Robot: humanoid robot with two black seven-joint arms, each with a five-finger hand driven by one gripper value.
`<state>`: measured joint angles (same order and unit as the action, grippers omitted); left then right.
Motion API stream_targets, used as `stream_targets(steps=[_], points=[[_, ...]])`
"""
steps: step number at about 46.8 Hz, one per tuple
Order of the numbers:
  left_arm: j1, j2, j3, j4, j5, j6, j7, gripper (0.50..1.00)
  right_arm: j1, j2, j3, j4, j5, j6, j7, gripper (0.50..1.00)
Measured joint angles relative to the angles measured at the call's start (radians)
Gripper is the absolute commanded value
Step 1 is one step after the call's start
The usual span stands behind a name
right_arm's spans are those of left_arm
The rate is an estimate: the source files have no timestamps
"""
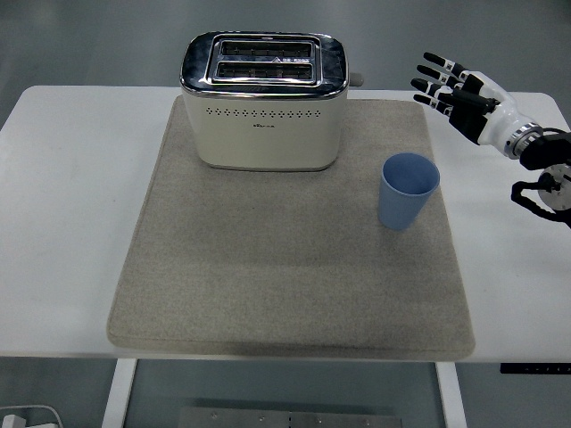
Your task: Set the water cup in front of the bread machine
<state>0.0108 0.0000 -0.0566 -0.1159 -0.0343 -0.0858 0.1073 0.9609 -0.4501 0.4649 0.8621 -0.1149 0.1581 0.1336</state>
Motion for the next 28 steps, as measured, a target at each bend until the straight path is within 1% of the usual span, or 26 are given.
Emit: stream_targets(steps=[5, 10, 15, 21, 22, 24, 28], points=[[0.0, 0.0, 0.0, -0.001, 0.0, 0.0, 0.0, 1.0, -0.004, -0.045, -0.004, 0.037, -0.002, 0.039, 0.005, 0.921], [0.0, 0.0, 0.0, -0.001, 0.0, 0.0, 0.0, 1.0, -0.028, -0.082, -0.005, 0.06, -0.008, 0.078, 0.006, 0.924], [0.0, 0.0, 0.0, 0.0, 0.001, 0.0, 0.0, 1.0, -0.049, -0.148, -0.006, 0.11, -0.009, 0.126, 0.007, 0.921], [0.0, 0.0, 0.0, 0.0, 0.001, 0.0, 0.0, 1.0, -0.083, -0.217, 0.001, 0.156, -0.011, 0.169, 0.01, 0.924], [0.0, 0.0, 0.0, 0.0, 0.001, 0.0, 0.0, 1.0, -0.091, -0.231, 0.002, 0.164, -0.011, 0.185, 0.011, 0.924], [0.0, 0.0, 0.0, -0.001, 0.0, 0.0, 0.0, 1.0, -0.104, -0.251, 0.004, 0.173, -0.011, 0.204, 0.016, 0.924], [0.0, 0.0, 0.0, -0.001, 0.001, 0.0, 0.0, 1.0, -0.133, -0.291, 0.008, 0.191, -0.011, 0.235, 0.045, 0.923]])
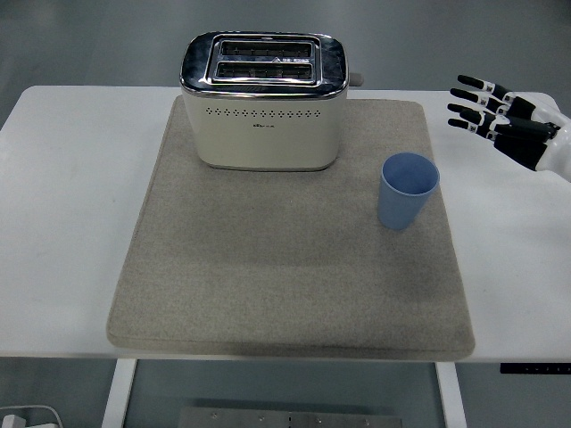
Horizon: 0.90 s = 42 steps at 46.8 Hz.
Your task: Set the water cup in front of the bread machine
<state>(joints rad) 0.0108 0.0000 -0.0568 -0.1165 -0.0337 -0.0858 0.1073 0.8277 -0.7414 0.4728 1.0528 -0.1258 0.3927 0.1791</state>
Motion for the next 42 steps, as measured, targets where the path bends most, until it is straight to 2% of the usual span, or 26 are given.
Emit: stream_targets(steps=[9, 15, 20, 29, 42], points=[[0.0, 0.0, 0.0, 0.0, 0.0, 0.0, 0.0, 1.0, -0.05, -0.102, 0.005, 0.035, -0.008, 0.113, 0.088, 0.921], [0.0, 0.0, 0.0, 0.0, -0.001, 0.0, 0.0, 1.0, -0.089, -0.147, 0.004, 0.067, -0.05, 0.126, 0.135, 0.921], [-0.001, 0.0, 0.0, 0.0, -0.001, 0.0, 0.0, 1.0, -0.114, -0.151, 0.004, 0.092, -0.11, 0.125, 0.187, 0.921], [-0.001, 0.0, 0.0, 0.0, -0.001, 0.0, 0.0, 1.0, -0.14, -0.136, 0.003, 0.115, -0.19, 0.104, 0.249, 0.921], [-0.001, 0.0, 0.0, 0.0, -0.001, 0.0, 0.0, 1.0, -0.188, -0.068, 0.011, 0.134, -0.366, -0.032, 0.316, 0.917]])
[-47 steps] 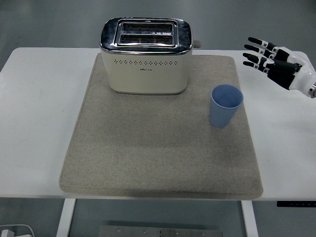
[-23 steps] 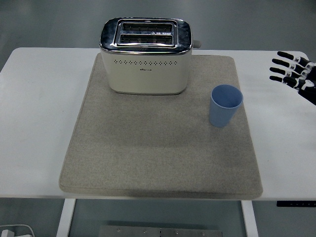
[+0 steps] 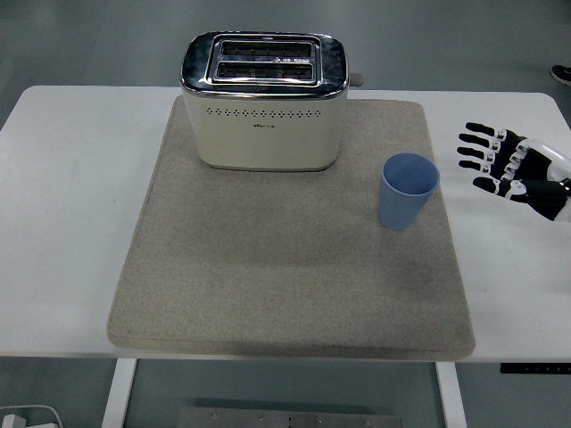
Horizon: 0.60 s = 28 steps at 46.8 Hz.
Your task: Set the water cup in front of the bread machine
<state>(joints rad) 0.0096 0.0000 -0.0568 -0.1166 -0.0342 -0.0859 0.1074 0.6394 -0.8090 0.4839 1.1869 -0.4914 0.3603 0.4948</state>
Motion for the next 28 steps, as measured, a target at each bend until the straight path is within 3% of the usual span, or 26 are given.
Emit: stream_targets(steps=[9, 28], points=[[0.0, 0.0, 0.0, 0.0, 0.0, 0.0, 0.0, 1.0, -0.032, 0.054, 0.008, 0.01, -0.079, -0.085, 0.006, 0.915], [0.0, 0.0, 0.0, 0.0, 0.001, 0.0, 0.0, 1.0, -0.05, 0.116, 0.009, 0.008, -0.093, -0.131, 0.007, 0.915]])
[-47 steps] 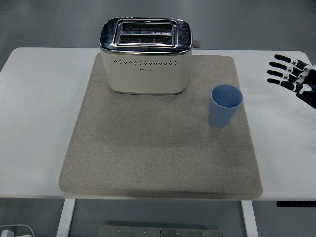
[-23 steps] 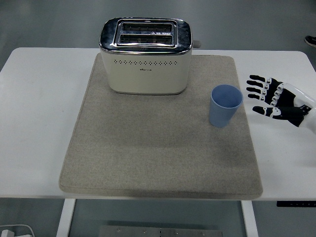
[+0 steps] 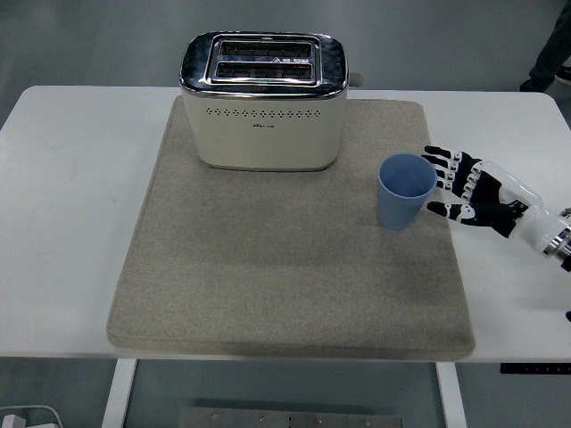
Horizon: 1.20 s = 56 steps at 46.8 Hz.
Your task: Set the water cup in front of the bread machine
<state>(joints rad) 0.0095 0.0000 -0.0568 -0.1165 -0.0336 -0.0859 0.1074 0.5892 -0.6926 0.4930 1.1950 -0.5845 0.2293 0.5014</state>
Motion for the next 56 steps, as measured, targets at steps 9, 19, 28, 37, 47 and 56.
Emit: stream_targets(steps=[9, 19, 28, 37, 47, 56], points=[[0.0, 0.0, 0.0, 0.0, 0.0, 0.0, 0.0, 1.0, -0.01, 0.013, 0.0, 0.0, -0.007, -0.006, 0.0, 0.915], [0.0, 0.0, 0.0, 0.0, 0.0, 0.0, 0.0, 1.0, -0.011, 0.03, 0.001, -0.004, -0.008, -0.014, 0.0, 0.915], [0.0, 0.0, 0.0, 0.0, 0.0, 0.0, 0.0, 1.0, -0.011, 0.048, 0.001, -0.02, -0.008, -0.015, 0.0, 0.915], [0.0, 0.0, 0.0, 0.0, 0.0, 0.0, 0.0, 1.0, -0.005, 0.077, 0.001, -0.056, -0.008, -0.023, -0.001, 0.915], [0.0, 0.0, 0.0, 0.0, 0.0, 0.0, 0.0, 1.0, -0.002, 0.122, 0.001, -0.104, -0.008, -0.024, -0.001, 0.915], [0.0, 0.0, 0.0, 0.0, 0.0, 0.0, 0.0, 1.0, 0.002, 0.144, 0.001, -0.117, -0.008, -0.024, -0.001, 0.915]])
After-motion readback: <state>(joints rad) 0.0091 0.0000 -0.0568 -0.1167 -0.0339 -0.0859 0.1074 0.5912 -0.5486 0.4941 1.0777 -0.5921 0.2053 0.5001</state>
